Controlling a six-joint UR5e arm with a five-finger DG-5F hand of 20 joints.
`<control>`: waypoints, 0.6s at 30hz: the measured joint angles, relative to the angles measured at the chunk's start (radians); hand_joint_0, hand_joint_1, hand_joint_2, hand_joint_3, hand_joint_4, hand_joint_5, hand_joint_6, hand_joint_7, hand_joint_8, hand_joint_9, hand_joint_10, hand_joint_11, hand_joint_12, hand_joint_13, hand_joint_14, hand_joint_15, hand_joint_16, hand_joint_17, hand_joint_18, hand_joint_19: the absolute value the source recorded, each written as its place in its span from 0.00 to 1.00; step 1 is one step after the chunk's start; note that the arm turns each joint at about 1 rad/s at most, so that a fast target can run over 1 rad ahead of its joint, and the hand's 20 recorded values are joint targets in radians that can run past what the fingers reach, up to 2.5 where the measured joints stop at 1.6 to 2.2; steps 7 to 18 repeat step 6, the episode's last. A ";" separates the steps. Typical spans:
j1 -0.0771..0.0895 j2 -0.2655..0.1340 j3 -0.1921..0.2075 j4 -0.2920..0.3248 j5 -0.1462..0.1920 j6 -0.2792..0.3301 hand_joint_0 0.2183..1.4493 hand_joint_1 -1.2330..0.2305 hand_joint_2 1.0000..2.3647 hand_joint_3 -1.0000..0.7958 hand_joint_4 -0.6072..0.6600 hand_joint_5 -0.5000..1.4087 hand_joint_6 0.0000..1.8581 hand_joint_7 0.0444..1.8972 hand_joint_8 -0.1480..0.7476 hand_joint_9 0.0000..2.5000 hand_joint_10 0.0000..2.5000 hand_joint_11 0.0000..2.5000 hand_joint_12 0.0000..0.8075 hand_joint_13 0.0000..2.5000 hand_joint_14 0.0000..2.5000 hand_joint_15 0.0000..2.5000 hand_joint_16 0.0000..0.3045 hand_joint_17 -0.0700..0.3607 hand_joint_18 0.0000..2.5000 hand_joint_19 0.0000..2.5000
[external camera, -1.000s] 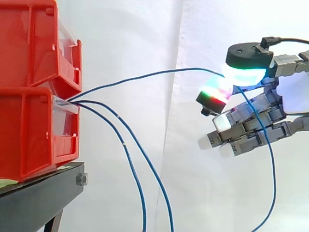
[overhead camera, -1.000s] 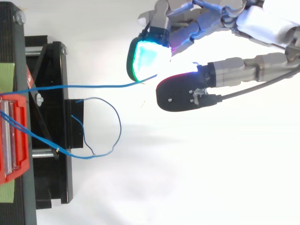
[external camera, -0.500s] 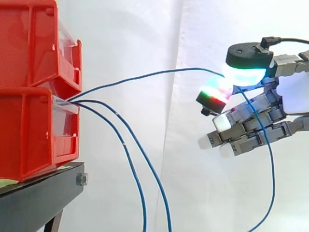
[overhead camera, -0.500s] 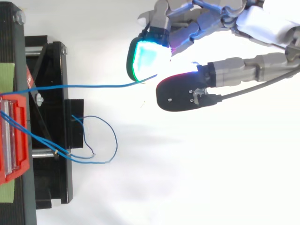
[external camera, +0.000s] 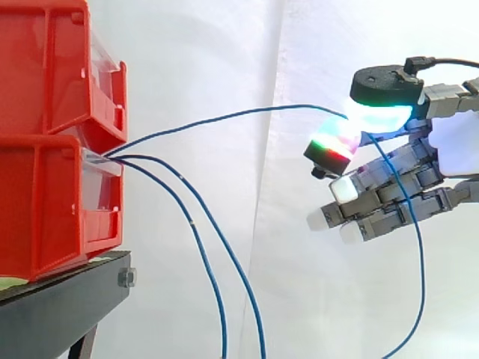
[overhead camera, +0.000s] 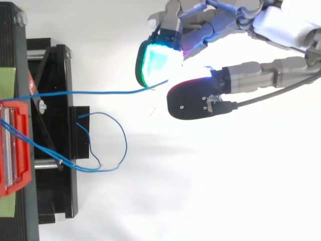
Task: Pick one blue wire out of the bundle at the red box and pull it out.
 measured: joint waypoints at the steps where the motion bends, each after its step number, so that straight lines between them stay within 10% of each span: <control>1: 0.000 0.000 0.000 0.000 0.000 0.000 0.30 0.25 0.00 0.56 0.53 0.22 0.45 0.58 0.50 0.34 0.01 0.18 0.55 0.11 0.00 0.06 0.25 0.56 0.10 0.13; 18: 0.000 0.000 -0.001 0.000 0.000 0.000 0.30 0.25 0.00 0.56 0.53 0.22 0.45 0.58 0.50 0.34 0.01 0.18 0.55 0.11 0.00 0.07 0.25 0.56 0.10 0.12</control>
